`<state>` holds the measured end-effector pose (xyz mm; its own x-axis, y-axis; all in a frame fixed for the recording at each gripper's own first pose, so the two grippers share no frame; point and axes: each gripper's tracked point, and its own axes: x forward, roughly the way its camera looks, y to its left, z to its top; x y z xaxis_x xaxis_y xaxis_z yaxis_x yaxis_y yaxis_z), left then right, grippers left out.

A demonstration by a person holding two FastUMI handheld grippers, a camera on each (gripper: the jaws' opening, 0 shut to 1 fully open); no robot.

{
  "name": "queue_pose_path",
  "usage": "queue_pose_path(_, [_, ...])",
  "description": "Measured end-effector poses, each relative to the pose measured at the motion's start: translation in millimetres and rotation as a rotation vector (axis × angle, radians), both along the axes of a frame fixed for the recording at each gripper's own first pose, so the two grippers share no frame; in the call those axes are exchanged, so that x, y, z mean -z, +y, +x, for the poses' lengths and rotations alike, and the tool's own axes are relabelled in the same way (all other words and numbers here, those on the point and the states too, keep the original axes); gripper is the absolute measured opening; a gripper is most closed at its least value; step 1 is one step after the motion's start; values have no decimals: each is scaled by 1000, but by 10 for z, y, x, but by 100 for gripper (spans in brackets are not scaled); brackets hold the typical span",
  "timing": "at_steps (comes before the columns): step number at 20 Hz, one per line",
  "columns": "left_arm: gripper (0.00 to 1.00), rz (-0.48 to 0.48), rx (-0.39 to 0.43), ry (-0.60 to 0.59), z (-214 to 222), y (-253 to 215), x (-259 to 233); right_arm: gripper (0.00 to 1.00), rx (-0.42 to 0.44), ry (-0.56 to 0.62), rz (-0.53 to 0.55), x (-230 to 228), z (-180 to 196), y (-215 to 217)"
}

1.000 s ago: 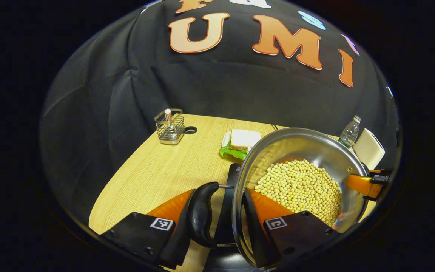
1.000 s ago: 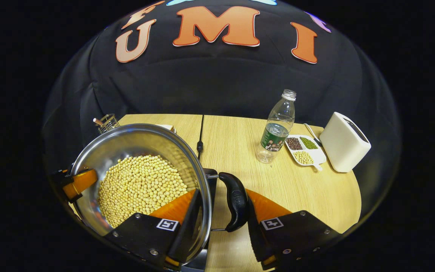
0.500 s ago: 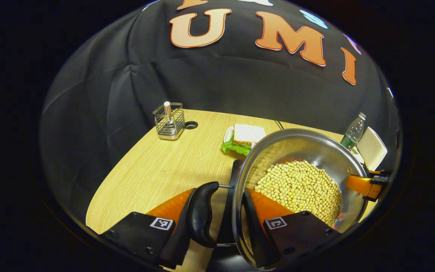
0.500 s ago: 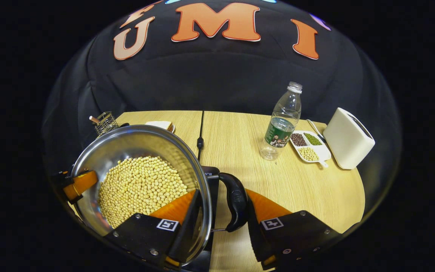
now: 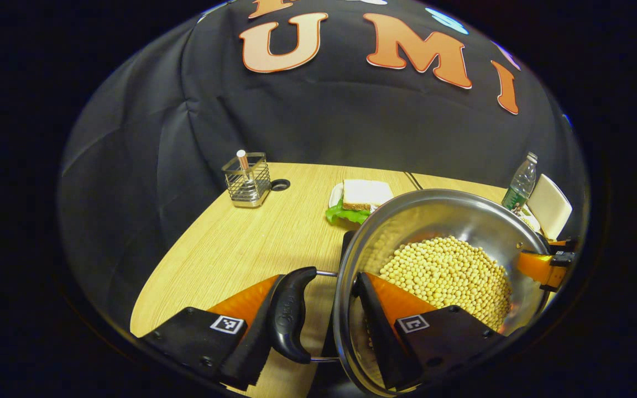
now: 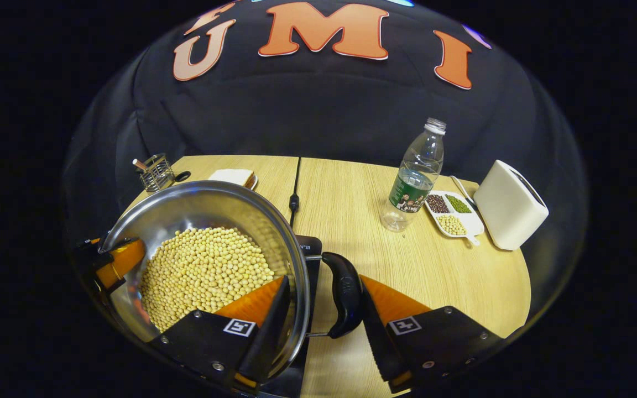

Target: First push the handle of the pot to place it horizontally, then grasp the pot with both hands and set it on the induction cooktop.

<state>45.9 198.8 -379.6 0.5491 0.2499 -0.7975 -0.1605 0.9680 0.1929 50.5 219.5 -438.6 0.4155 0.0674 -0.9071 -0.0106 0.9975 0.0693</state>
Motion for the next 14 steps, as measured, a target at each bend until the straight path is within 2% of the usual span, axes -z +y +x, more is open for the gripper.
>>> queue_pose_path(2, [88,24,-8,-18,9,53,-81,78,0,-48,11,-128,72,-19])
queue_pose_path(5, [92,36,-13,-54,50,87,-177,80,-18,-98,36,-317,56,-49])
queue_pose_path(6, [85,42,-16,-73,70,88,-239,82,-20,-118,28,-380,68,-112])
queue_pose_path(7, [92,57,-23,-105,115,105,-337,83,-16,-150,17,-464,110,-182])
queue_pose_path(14, [92,92,52,-386,539,-70,-1354,87,22,-445,0,-1501,356,-567])
